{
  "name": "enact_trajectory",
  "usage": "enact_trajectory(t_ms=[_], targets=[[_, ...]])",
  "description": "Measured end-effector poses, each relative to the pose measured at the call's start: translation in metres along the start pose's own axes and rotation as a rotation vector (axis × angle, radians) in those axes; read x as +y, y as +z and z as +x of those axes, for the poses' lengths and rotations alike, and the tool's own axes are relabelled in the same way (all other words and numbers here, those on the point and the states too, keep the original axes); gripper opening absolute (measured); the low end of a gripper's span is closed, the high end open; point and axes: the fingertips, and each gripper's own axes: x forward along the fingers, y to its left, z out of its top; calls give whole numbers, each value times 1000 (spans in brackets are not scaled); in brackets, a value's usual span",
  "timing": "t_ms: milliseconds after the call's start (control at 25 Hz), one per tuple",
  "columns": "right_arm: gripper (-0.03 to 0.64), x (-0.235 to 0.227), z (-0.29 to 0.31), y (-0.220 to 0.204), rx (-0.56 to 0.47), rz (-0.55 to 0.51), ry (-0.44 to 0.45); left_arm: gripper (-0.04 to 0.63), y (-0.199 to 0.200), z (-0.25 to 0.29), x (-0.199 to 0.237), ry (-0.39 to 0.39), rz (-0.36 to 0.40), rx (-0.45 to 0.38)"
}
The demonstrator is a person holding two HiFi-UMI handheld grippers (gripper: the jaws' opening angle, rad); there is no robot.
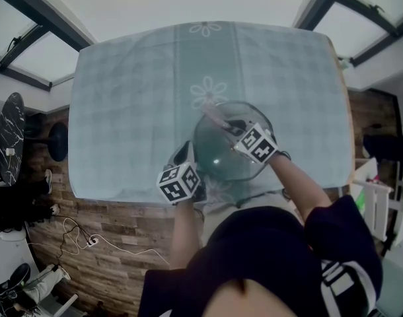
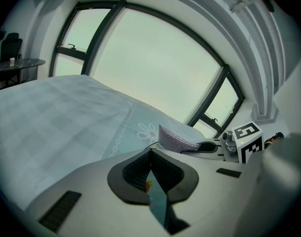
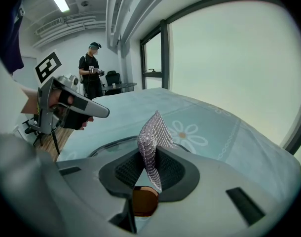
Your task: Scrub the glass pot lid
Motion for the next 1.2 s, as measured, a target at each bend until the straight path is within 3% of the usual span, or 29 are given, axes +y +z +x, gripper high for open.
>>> enact_trajectory(t_ms=[1200], targets=[[78, 9, 2, 5, -14, -50, -49, 0, -6, -31, 24, 18, 4, 7]])
